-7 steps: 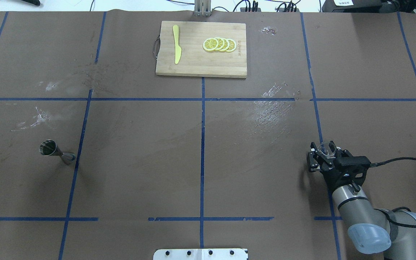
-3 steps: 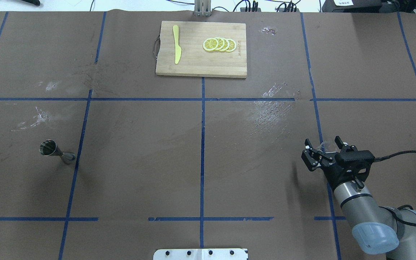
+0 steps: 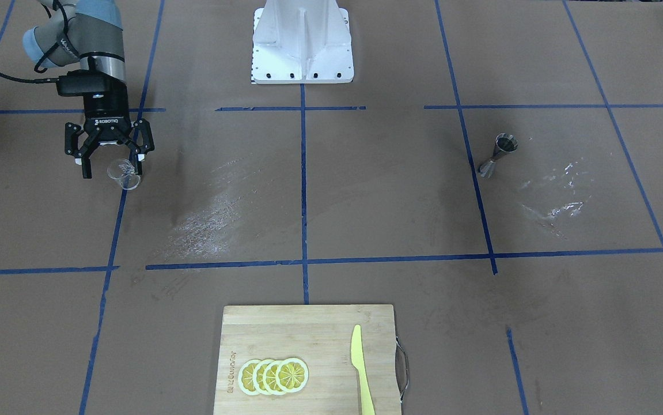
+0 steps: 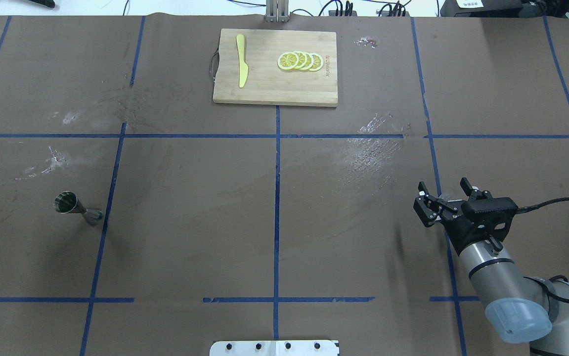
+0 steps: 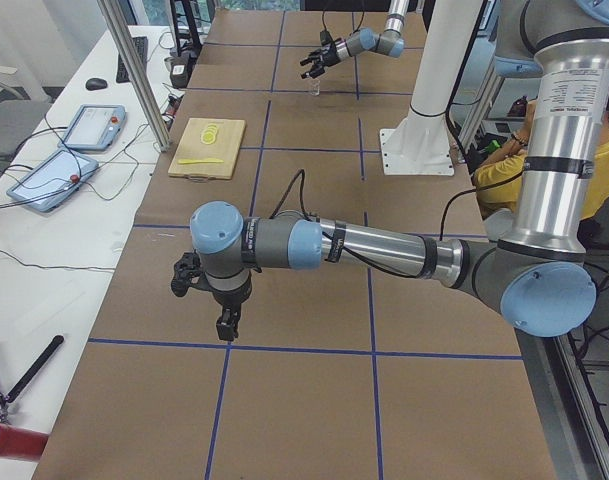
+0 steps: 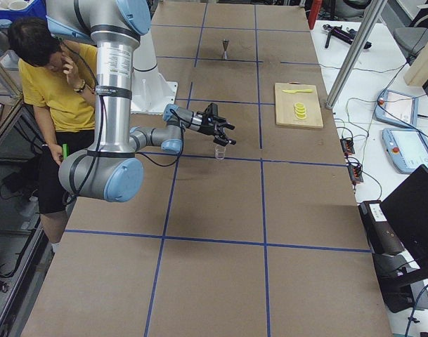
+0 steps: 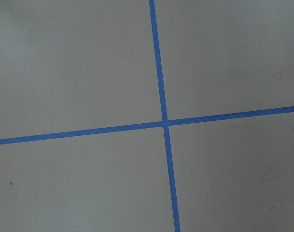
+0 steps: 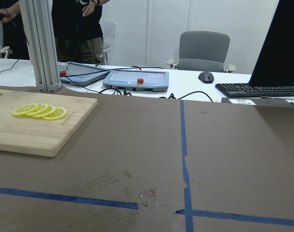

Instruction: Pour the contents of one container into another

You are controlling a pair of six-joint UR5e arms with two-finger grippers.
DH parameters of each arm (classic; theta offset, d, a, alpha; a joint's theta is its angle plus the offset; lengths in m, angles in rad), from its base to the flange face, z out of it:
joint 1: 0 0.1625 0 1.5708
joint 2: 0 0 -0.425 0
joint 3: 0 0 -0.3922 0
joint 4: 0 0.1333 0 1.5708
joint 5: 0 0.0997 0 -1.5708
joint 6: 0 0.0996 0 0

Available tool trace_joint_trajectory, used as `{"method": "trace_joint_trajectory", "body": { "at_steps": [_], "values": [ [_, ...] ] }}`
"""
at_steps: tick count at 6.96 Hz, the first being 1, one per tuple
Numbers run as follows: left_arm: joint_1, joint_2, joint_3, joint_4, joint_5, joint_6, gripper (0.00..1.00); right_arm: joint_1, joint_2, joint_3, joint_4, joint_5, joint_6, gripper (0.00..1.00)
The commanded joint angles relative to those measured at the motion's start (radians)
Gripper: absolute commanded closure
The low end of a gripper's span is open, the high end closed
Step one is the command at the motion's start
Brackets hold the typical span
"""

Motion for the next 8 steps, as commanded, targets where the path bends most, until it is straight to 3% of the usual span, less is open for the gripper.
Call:
{"method": "trace_joint_trajectory", "body": {
  "at_steps": [1, 2, 4, 7, 8],
  "values": [
    [0.001, -0.002, -0.001, 0.000, 0.000, -0.001, 0.00, 0.235, 0.000, -0.004, -0.053, 0.385, -0.114, 0.00],
    [0.001, -0.002, -0.003, 0.000, 0.000, -0.001, 0.00, 0.328, 0.003, -0.005, -0.107, 0.540, -0.160, 0.00],
    [0.001, -0.002, -0.003, 0.000, 0.000, -0.001, 0.00, 0.593, 0.012, -0.037, -0.214, 0.955, -0.354, 0.00],
    [0.001, 0.000, -0.001, 0.000, 0.001, -0.001, 0.00, 1.026, 0.015, -0.224, -0.275, 1.418, -0.824, 0.00],
    [0.001, 0.005, 0.000, 0.001, 0.001, -0.001, 0.00, 1.132, 0.010, -0.252, -0.396, 1.530, -0.902, 0.00]
  ]
}}
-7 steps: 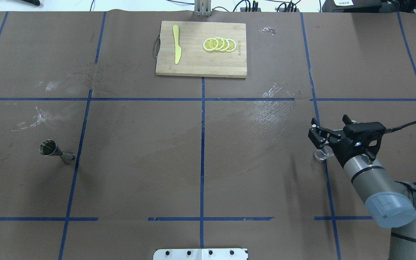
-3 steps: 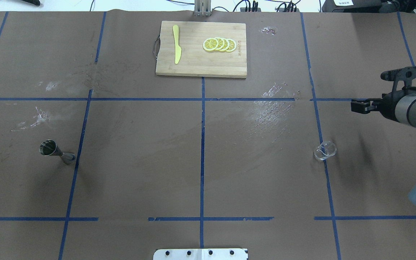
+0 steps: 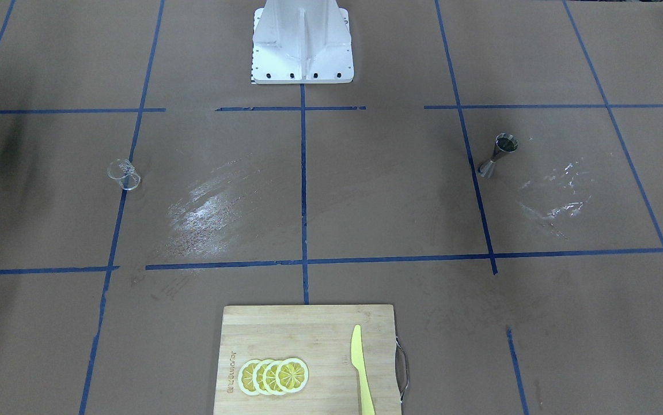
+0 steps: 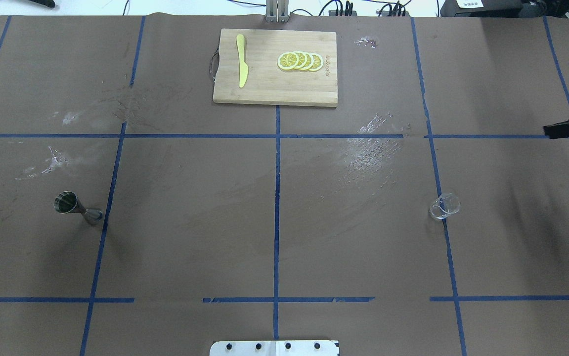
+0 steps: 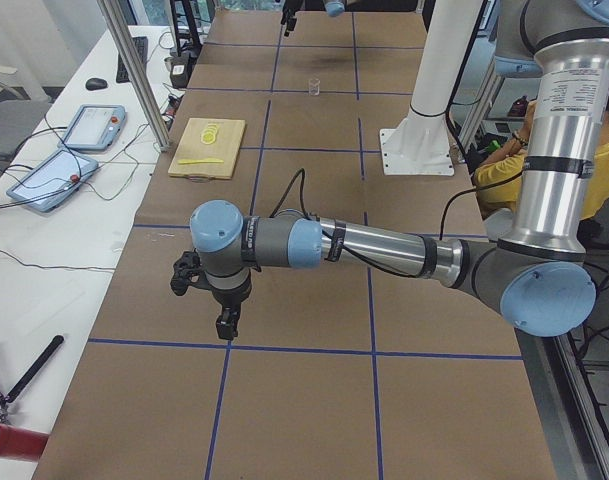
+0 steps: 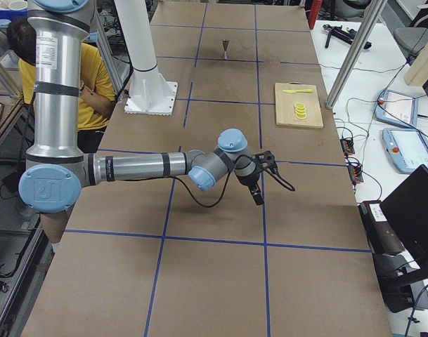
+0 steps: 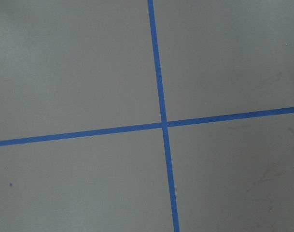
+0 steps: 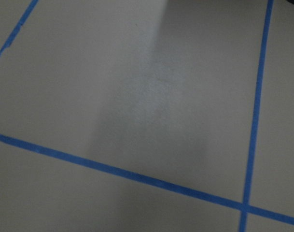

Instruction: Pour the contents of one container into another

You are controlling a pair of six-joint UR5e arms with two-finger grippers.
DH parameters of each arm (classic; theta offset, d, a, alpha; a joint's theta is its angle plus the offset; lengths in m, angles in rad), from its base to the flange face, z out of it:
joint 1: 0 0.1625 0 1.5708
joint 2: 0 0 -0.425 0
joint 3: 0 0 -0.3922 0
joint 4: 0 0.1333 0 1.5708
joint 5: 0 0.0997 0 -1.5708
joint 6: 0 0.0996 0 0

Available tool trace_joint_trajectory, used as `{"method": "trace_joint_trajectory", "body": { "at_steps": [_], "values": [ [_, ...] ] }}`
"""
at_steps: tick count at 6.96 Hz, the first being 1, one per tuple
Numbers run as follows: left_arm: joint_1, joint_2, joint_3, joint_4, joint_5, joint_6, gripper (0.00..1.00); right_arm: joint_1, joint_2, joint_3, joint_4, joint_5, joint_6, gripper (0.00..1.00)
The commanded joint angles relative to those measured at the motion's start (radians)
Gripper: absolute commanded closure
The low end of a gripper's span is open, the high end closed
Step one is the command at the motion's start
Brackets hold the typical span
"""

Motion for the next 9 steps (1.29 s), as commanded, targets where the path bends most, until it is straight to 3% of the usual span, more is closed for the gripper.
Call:
{"method": "trace_joint_trajectory", "body": {
  "at_steps": [1, 3, 4, 9],
  "values": [
    [-0.002, 0.009, 0.006, 0.003, 0.000, 0.000, 0.00, 0.242, -0.006, -0.046, -0.238, 0.181, -0.207, 0.00],
    [-0.002, 0.012, 0.001, 0.004, 0.000, 0.000, 0.00, 0.321, -0.016, -0.006, -0.435, 0.191, -0.313, 0.00],
    [0.000, 0.013, 0.024, 0.006, 0.000, 0.000, 0.00, 0.321, -0.068, -0.006, -0.439, 0.188, -0.303, 0.00],
    [0.000, -0.008, 0.003, 0.000, 0.065, 0.008, 0.00, 0.313, -0.082, -0.018, -0.423, 0.189, -0.302, 0.00]
  ]
}}
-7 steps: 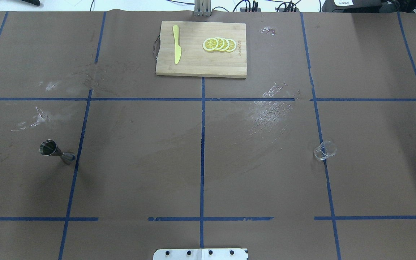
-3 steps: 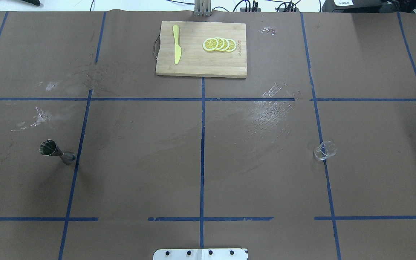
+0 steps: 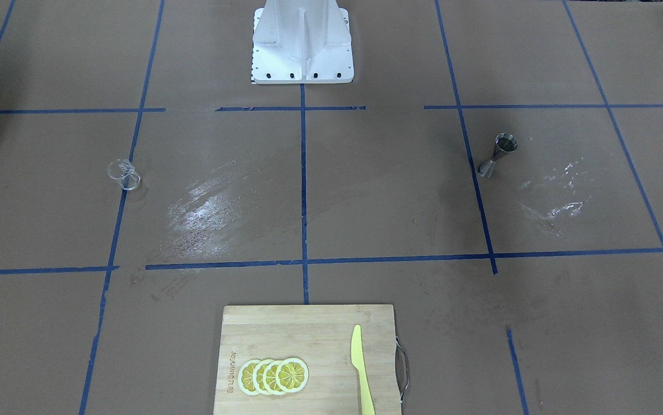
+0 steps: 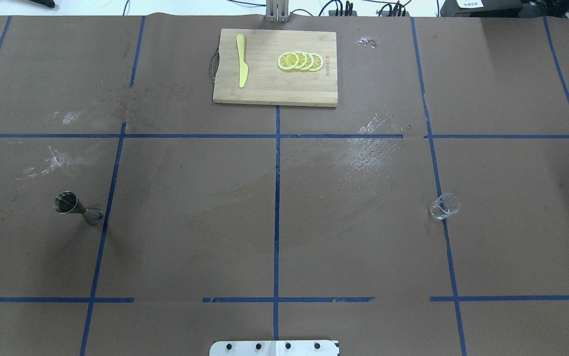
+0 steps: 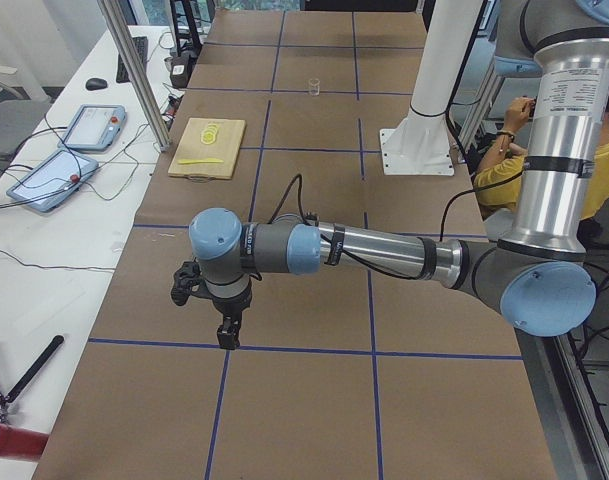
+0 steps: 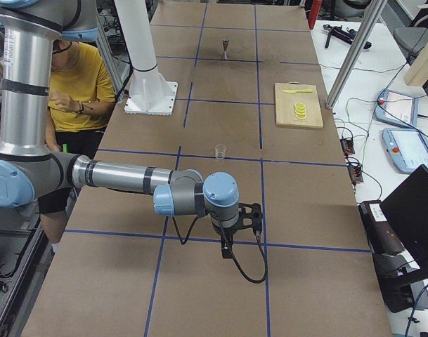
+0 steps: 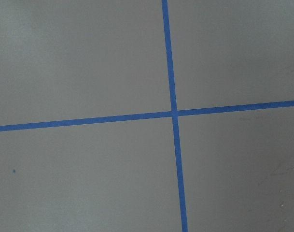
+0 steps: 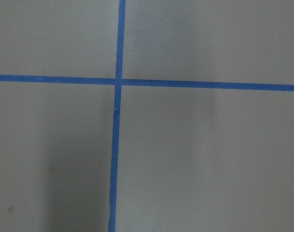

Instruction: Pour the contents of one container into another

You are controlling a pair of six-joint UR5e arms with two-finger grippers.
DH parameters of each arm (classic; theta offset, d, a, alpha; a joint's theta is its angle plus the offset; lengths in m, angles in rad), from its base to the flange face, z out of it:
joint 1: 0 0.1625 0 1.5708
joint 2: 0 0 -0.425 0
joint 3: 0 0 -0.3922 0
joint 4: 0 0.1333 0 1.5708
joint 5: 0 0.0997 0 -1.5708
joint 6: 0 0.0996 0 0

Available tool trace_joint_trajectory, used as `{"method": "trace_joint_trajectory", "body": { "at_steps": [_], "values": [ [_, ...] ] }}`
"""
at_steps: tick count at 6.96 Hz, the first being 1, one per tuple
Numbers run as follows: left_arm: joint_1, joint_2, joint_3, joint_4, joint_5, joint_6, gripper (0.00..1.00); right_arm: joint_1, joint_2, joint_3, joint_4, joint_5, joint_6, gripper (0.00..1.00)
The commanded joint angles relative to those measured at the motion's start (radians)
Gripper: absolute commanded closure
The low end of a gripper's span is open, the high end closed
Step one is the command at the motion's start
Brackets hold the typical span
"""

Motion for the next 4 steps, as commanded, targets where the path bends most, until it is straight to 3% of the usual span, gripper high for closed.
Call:
{"method": "trace_joint_trajectory", "body": {
  "at_steps": [1, 4],
  "values": [
    [-0.001, 0.000, -0.018, -0.004, 0.018, 0.004, 0.00, -0.002, -0.003, -0.016, -0.003, 0.007, -0.006, 0.00],
    [-0.001, 0.012, -0.021, -0.002, 0.015, -0.001, 0.00, -0.048, 0.009, 0.005, -0.015, 0.008, -0.010, 0.00]
  ]
}}
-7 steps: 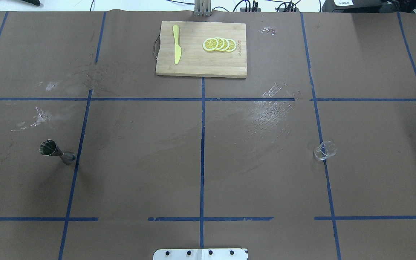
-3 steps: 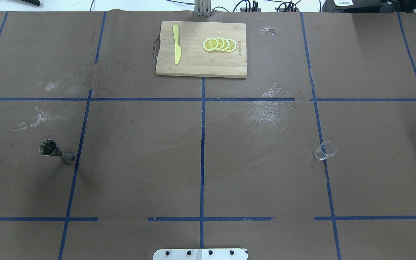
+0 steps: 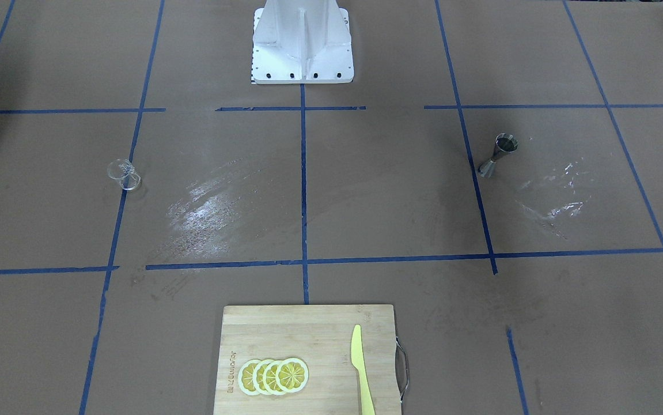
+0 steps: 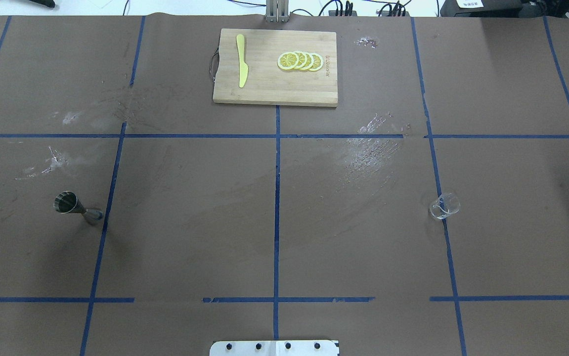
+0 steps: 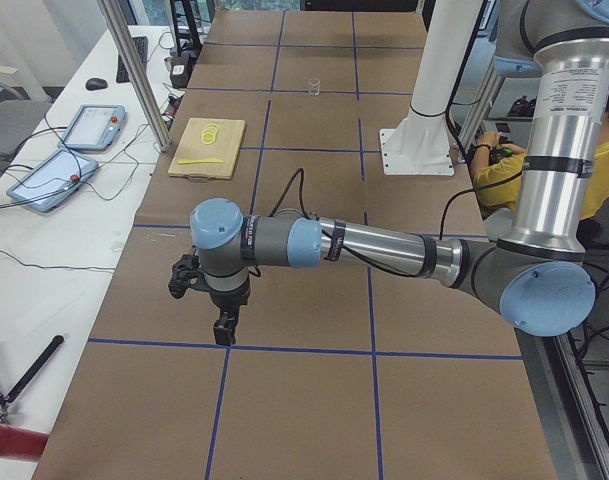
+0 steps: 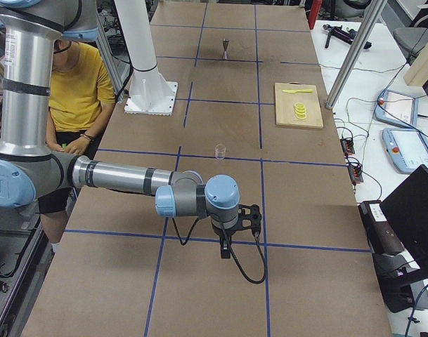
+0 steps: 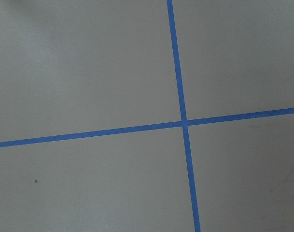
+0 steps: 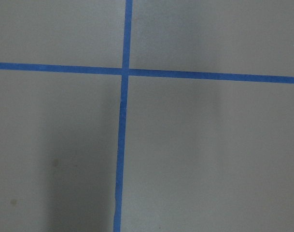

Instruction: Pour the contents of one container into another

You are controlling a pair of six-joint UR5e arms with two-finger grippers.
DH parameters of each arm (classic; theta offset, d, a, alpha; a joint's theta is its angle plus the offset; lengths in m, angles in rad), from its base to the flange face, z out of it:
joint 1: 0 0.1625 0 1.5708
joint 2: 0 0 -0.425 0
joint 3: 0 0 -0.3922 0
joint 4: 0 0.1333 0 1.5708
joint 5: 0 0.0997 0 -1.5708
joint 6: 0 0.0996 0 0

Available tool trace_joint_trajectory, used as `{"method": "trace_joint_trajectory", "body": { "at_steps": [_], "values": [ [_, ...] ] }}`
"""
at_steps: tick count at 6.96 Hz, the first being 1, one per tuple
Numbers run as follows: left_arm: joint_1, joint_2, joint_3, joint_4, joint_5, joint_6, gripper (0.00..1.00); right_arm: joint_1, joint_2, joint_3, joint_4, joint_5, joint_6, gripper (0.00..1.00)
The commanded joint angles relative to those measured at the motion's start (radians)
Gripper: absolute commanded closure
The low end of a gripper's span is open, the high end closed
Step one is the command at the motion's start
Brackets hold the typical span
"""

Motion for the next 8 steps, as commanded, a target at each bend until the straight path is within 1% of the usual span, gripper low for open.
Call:
{"method": "trace_joint_trajectory", "body": {
  "at_steps": [1, 2, 4, 8],
  "values": [
    [-0.001, 0.006, -0.001, 0.001, -0.005, -0.001, 0.00, -0.029, 0.007, 0.013, -0.021, 0.001, -0.001, 0.00],
    [-0.001, 0.006, -0.001, 0.001, -0.005, -0.001, 0.00, -0.038, 0.002, 0.016, -0.020, 0.003, -0.001, 0.00],
    [-0.001, 0.008, -0.007, 0.001, -0.007, 0.001, 0.00, -0.038, 0.007, 0.018, -0.020, 0.044, -0.001, 0.00],
    [-0.001, 0.008, -0.007, 0.001, -0.010, 0.001, 0.00, -0.038, 0.007, 0.016, -0.015, 0.044, -0.001, 0.00]
  ]
}}
